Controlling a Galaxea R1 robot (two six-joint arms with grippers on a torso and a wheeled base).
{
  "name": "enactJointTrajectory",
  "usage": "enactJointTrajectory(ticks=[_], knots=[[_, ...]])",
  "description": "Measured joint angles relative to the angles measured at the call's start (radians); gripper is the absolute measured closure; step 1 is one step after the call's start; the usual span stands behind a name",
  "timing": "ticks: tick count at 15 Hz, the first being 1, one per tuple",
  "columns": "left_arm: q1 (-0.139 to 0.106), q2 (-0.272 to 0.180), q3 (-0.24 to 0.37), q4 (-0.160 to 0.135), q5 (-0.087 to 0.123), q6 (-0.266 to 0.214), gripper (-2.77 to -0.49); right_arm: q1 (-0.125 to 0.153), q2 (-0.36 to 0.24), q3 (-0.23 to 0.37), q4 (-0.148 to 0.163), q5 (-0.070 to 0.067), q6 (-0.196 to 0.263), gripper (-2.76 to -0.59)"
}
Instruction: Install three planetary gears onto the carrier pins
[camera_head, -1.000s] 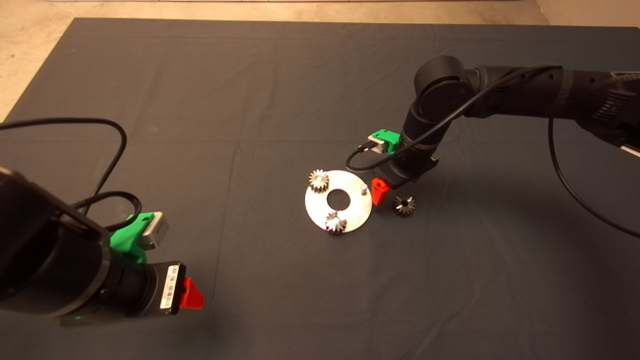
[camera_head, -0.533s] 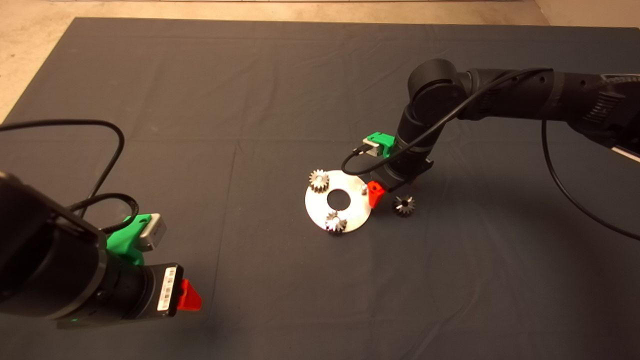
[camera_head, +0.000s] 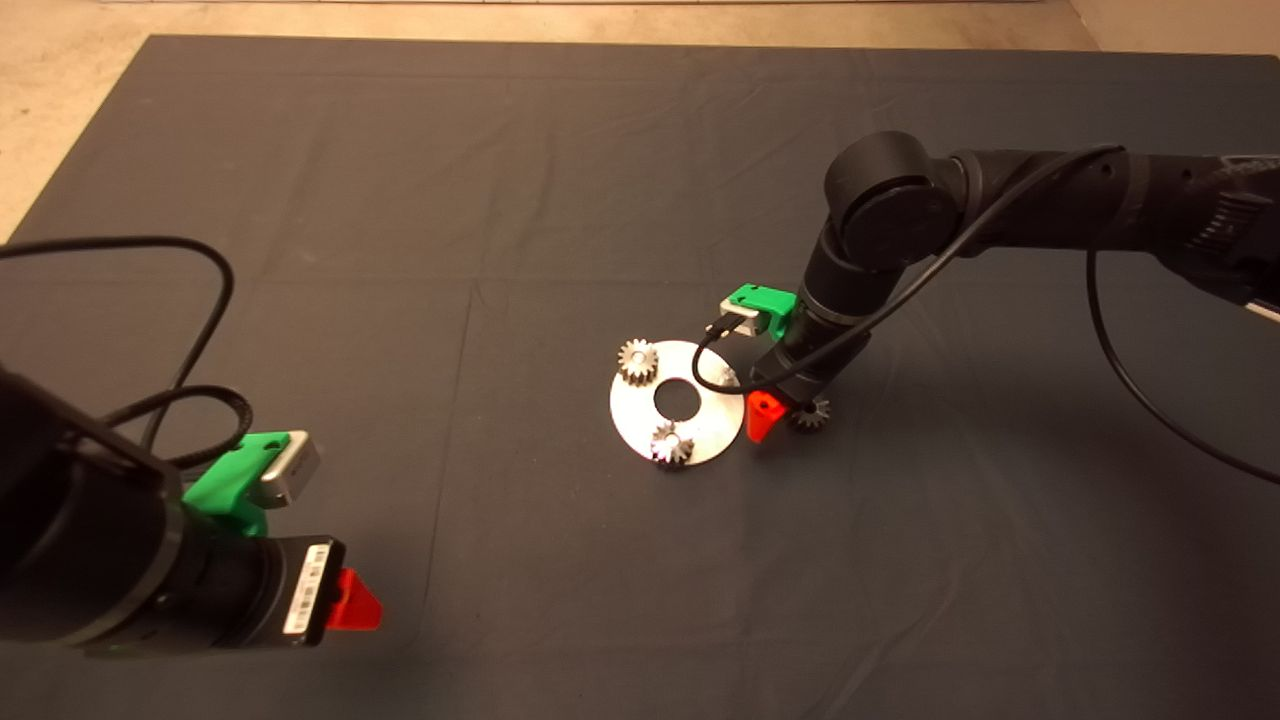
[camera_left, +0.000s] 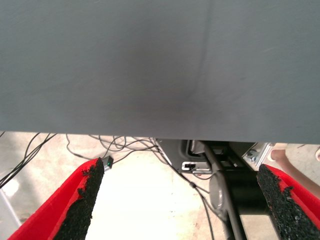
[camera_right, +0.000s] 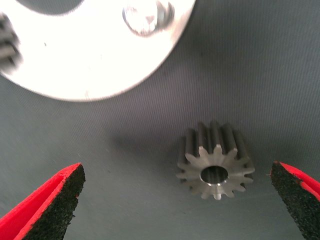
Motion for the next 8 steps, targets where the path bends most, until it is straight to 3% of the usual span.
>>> enactJointTrajectory(ticks=[3,8], knots=[[-0.003,-0.081,0.0,-0.029,0.001,0.111,-2.17,-0.003,-0.017,0.005,-0.001,-0.001,-0.102,-2.76],[-0.003,-0.11,0.001,-0.073,0.001,0.207,-2.17,-0.022,-0.025,0.012,-0.033,-0.001,-0.25,-2.76]])
